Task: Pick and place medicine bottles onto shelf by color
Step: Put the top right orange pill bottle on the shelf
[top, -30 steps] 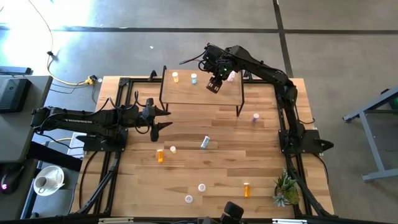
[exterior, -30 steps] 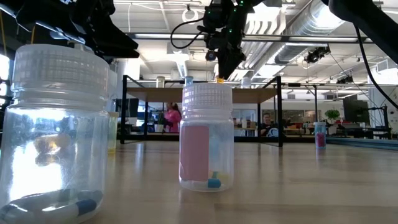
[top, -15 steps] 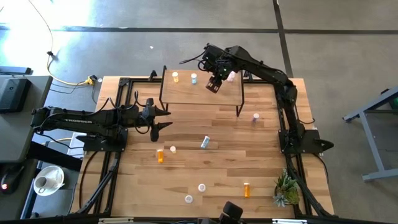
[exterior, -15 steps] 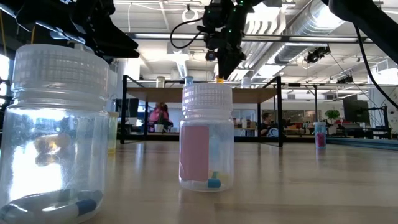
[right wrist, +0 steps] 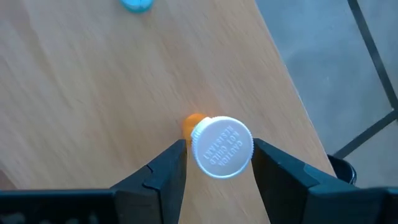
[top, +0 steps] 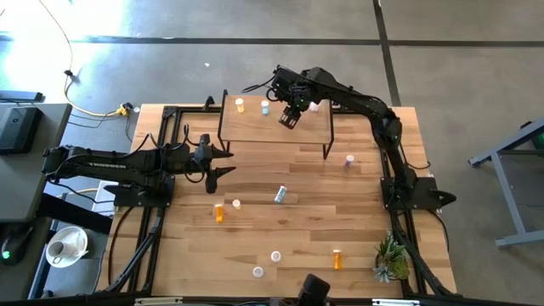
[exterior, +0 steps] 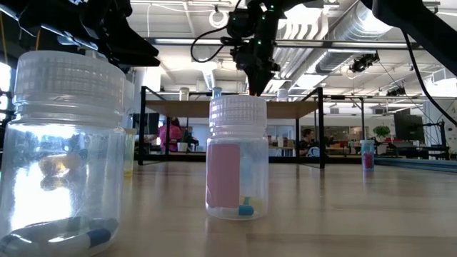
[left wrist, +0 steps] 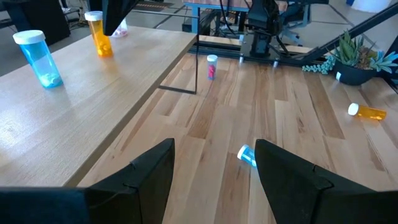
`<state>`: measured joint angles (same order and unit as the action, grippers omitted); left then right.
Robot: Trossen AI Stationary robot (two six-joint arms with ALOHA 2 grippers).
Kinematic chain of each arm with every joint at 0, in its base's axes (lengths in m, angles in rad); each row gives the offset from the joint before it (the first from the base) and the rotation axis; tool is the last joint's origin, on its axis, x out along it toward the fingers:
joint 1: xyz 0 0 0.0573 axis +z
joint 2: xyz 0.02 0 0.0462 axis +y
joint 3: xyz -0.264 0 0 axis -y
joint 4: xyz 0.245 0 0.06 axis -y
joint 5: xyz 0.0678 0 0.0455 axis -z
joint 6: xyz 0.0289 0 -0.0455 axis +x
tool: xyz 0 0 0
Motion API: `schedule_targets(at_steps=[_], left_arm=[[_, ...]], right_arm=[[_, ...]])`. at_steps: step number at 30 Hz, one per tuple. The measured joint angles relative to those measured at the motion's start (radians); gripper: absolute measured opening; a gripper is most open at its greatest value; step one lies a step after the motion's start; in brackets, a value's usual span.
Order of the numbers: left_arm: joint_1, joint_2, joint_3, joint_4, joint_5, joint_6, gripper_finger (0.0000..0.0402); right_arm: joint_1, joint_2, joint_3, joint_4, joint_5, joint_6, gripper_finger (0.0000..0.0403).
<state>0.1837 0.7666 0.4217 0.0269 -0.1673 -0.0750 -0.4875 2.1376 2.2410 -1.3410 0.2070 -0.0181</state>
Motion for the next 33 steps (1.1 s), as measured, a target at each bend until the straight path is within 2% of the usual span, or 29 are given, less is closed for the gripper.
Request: schedule_targets(at_steps=[8,17,24,33], left_arm=[[0.0,0.0,0.0,0.0,0.0,0.0,0.0211],[0.0,0.0,0.0,0.0,0.0,0.0,0.0211],[0.0,0.0,0.0,-0.008,0.0,0.0,0.0211],[0.0,0.0,0.0,-0.008,0.0,0.0,0.0211]], right_arm=[[-0.001,0.0,0.0,0.02,0.052,0.002,0.0168],[0.008,-0.002,0.0,0.007,0.032,-0.007,0.0168],[0.041,-0.005,0.067,-0.09,0.026,0.005,0.0168],[0.049,-0.006,0.106,-0.107,0.056,-0.004,0.0168]])
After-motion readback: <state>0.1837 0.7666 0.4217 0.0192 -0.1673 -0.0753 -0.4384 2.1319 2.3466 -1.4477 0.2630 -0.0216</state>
